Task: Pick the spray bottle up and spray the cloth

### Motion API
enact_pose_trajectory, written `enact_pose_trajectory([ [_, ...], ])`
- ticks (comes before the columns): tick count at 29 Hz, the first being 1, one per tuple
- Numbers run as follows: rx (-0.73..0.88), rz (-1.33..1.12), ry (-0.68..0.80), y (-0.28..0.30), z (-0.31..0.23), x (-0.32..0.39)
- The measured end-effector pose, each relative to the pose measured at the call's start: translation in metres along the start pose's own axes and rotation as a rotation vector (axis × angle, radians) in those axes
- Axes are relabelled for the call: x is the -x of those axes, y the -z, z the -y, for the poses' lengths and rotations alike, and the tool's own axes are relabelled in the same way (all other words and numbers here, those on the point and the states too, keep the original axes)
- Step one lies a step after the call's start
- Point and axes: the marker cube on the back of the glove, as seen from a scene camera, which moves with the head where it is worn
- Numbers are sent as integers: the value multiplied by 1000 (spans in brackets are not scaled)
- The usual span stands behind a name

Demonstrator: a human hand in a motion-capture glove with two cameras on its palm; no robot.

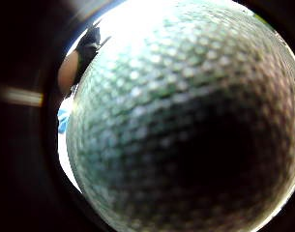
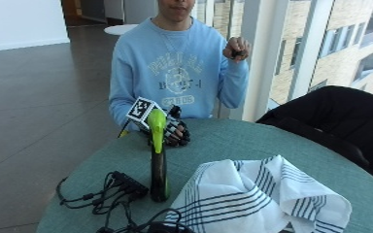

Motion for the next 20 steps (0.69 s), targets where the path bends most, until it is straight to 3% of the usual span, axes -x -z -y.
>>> enact_pose_trajectory([
  [10,31,-56,-4,1,0,9],
  [20,-53,-203,61,64,25,34],
])
